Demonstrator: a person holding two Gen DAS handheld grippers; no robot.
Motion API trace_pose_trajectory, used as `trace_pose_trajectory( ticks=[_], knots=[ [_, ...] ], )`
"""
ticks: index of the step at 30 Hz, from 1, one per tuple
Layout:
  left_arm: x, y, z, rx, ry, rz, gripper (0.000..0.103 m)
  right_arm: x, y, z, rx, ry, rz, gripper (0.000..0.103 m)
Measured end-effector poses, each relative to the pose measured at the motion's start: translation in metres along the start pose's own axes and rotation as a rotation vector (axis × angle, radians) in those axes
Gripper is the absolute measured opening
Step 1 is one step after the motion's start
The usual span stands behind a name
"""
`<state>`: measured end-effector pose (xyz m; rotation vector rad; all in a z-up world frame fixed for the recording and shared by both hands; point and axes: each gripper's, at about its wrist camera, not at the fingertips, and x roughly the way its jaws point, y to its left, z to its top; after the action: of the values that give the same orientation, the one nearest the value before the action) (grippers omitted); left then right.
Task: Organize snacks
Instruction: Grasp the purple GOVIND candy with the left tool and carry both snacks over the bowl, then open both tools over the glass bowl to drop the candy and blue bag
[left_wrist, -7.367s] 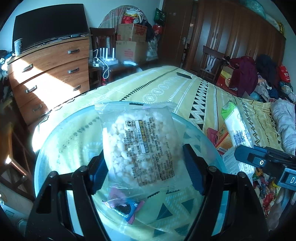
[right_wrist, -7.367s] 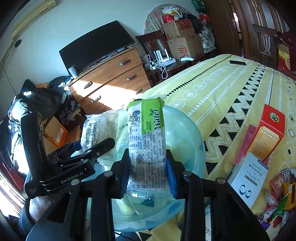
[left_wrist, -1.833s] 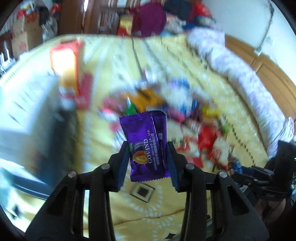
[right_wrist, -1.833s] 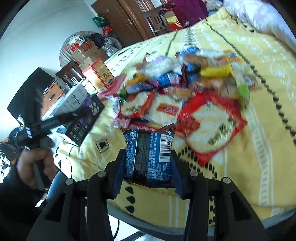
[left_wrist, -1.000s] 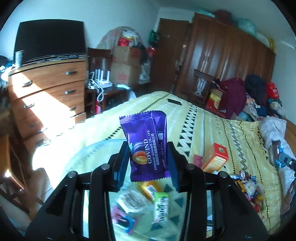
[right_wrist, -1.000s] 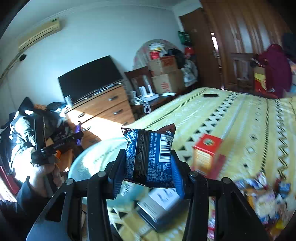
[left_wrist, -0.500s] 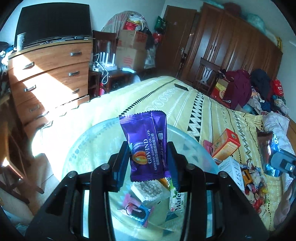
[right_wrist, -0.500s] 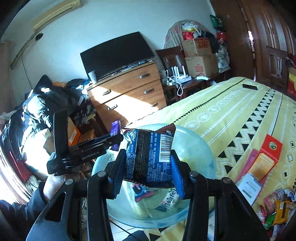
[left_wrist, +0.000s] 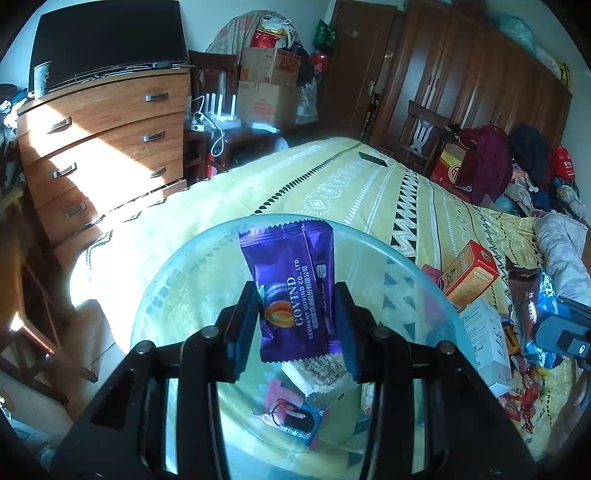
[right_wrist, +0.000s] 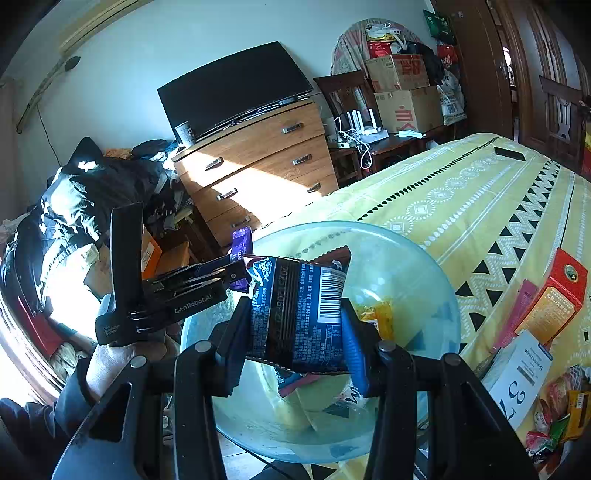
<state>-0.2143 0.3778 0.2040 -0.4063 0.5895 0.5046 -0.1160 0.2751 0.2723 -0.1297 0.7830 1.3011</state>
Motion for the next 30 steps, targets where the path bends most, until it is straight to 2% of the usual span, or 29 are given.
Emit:
trace_pose_trajectory(
  ticks=[30],
  knots=[
    [0.006, 0.002, 0.001, 0.008, 0.014, -0.001, 0.042, 0.02, -0.004, -0.008, 0.025, 0.028, 0.008, 0.05]
  ],
)
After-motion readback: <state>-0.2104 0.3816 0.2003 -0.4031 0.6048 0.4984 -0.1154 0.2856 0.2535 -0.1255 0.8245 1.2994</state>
